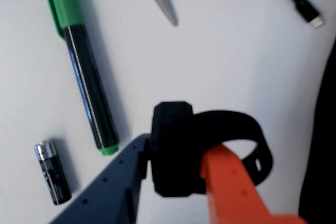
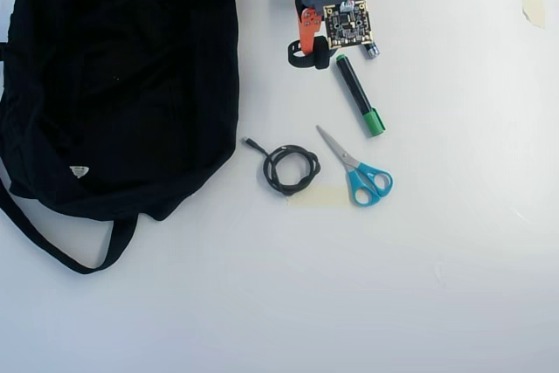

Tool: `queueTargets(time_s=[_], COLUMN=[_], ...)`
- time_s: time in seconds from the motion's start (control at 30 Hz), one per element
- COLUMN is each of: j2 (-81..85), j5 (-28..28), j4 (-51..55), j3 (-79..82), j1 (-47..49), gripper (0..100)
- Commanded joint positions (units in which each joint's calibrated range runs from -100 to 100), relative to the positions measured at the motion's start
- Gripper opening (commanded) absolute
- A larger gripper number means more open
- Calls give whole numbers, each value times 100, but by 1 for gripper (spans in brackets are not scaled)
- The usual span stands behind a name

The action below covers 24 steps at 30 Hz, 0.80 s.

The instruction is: Put the bike light into the black bag

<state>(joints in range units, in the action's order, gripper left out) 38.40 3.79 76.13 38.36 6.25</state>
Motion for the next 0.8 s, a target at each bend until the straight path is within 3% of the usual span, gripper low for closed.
queueTargets(time_s=[0.0,0.13,0.23,0.43,0.77], j2=[235,243,243,243,243], j5=[-53,-127,-709,-1060,-1689], j4=[-248,-266,-352,-360,-1161], j3=[-153,-234,-305,-521,-620], j1=[-34,-79,-385,-737,-1642], gripper=[2,2,2,2,2])
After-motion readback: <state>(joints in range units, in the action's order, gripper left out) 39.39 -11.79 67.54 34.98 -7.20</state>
